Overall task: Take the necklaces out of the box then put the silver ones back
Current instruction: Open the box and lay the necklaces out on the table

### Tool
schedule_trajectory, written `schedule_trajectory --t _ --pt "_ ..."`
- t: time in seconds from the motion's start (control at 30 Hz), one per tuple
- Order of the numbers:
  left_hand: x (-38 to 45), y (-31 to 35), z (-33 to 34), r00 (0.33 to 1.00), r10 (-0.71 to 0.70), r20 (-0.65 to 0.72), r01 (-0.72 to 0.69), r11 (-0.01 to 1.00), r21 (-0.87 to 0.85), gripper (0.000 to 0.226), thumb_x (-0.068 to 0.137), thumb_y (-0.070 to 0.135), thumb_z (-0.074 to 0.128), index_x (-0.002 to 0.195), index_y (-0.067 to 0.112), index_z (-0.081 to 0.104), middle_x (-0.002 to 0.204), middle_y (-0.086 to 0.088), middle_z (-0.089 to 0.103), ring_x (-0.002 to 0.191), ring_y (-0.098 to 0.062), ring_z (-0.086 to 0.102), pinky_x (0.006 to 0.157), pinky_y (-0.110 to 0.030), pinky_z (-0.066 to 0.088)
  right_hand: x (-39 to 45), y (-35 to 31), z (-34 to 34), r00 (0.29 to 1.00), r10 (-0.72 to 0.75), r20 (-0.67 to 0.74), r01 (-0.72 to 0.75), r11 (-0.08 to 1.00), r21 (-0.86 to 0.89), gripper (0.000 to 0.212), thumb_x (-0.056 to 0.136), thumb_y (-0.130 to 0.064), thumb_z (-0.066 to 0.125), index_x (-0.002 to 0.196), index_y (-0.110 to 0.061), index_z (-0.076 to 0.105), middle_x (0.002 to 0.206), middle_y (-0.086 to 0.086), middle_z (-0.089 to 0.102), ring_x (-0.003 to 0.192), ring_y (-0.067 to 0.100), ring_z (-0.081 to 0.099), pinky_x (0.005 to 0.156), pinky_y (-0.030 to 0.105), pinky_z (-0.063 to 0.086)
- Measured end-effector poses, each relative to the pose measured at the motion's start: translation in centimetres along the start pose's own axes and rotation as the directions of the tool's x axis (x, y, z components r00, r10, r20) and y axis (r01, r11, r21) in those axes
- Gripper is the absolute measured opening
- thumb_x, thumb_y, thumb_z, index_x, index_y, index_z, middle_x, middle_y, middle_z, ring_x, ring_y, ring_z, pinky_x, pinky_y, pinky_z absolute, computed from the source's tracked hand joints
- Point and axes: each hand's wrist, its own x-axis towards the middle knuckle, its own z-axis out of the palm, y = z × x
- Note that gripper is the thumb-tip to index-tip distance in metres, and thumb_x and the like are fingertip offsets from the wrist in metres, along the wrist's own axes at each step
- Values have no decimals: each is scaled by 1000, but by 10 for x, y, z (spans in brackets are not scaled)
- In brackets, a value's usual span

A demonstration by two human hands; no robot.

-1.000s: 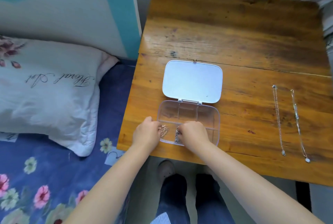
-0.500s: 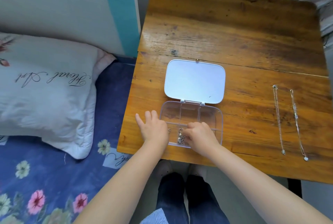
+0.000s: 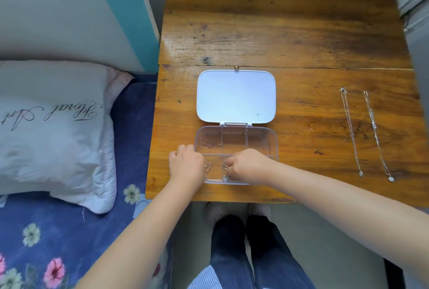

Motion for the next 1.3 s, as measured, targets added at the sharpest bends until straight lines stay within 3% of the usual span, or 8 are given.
schedule_trajectory --t 0.17,0.3,0.47,0.67,0.9,1.03,1.2,1.3 --pt "-4 -15 -14 999 26 27 -20 974 -224 21 91 22 50 95 21 70 99 -6 64 92 -27 59 69 -33 50 -8 4 3 996 -48 -77 55 993 100 37 85 2 45 117 -13 52 103 12 56 82 29 53 55 32 35" --pt "0 -18 -22 977 134 164 -120 989 -91 24 85 8 45 68 22 55 74 -5 56 67 -26 50 54 -29 45 -6 4 -6 990 -139 23 139 989 -41 44 82 2 50 122 -17 51 103 10 56 71 26 44 42 27 26" --pt "3 10 -30 980 99 170 -134 970 204 23 78 -8 49 77 13 57 60 -1 44 67 -26 53 55 -29 41 1 1 -9 988 -139 69 146 984 -100 21 83 4 48 101 -1 57 103 16 53 70 26 39 41 29 25" --pt "12 27 -21 902 267 339 -380 863 331 24 82 -6 50 96 8 63 103 -6 64 82 -26 58 60 -31 44 -17 7 0 991 -99 -90 104 993 57 18 85 5 43 99 2 53 102 21 54 87 33 53 62 40 47" --pt "20 32 -17 853 374 364 -507 761 405 25 81 -7 50 97 7 62 100 -6 66 75 -26 57 56 -30 43 -58 17 15 897 217 -385 -69 929 363 10 84 3 50 89 3 58 72 22 62 63 36 57 51 38 45" --pt "19 26 -11 855 401 329 -508 775 376 30 82 -6 49 107 8 59 103 -7 65 88 -28 62 56 -31 43 -73 15 29 816 393 -424 -133 842 523 16 92 -11 45 88 2 53 71 20 63 63 37 57 54 43 45" --pt "23 17 -4 846 462 267 -532 761 370 27 87 0 49 110 9 59 100 -7 64 84 -26 61 54 -30 41 -79 6 36 710 517 -478 -88 738 669 9 88 -7 54 85 1 57 66 18 64 54 25 52 50 34 44" --pt "25 16 -3 821 510 257 -572 733 369 23 90 6 46 108 11 60 99 -5 64 84 -26 62 55 -30 42 -76 1 40 642 627 -441 -85 630 772 6 87 -8 56 87 -2 59 71 17 67 61 28 60 56 37 49"
